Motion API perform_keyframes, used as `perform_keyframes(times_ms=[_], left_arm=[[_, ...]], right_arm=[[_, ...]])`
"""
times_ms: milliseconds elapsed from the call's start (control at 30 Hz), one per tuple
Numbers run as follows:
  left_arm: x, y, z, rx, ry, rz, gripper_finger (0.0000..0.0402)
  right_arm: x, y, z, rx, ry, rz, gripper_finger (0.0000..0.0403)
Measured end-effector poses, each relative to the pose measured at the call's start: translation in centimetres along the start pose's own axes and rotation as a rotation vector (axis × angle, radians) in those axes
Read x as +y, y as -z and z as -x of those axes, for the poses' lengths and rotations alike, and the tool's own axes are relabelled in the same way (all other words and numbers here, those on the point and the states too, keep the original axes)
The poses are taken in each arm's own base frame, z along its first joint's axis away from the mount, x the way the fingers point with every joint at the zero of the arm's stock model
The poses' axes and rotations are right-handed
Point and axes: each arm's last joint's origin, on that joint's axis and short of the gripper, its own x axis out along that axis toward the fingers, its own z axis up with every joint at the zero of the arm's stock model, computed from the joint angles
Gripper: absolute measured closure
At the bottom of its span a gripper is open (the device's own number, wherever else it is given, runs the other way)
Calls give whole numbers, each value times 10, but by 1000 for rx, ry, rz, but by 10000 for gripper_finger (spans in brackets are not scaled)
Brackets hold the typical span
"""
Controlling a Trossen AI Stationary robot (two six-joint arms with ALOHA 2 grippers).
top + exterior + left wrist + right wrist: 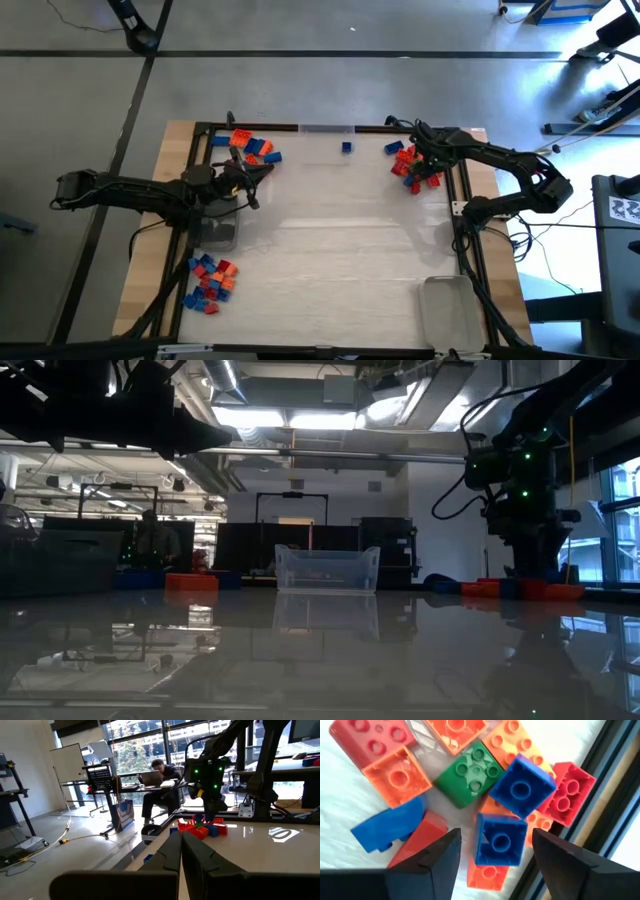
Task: Sort blocks by size
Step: Put the blue 4 stud game piece into the transparent bin
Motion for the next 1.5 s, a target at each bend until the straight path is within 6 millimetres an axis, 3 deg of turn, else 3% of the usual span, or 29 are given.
perform_keyframes(times_ms=[400,767,967,1067,1267,1500], left_arm=[[0,0,0,0,0,1,400],[0,0,0,0,0,-13,400],[0,0,0,0,0,-15,400],[0,0,0,0,0,-15,400],[0,0,0,0,0,-14,400],[0,0,0,-1,0,-22,400]], right_arm=[[1,0,-1,5,-16,-46,207],[5,-3,-17,76,15,-17,212],[4,-3,-17,77,19,15,267],[4,-3,-17,78,25,67,271],[3,-8,-7,67,40,94,270],[4,-25,19,-32,-70,76,262]])
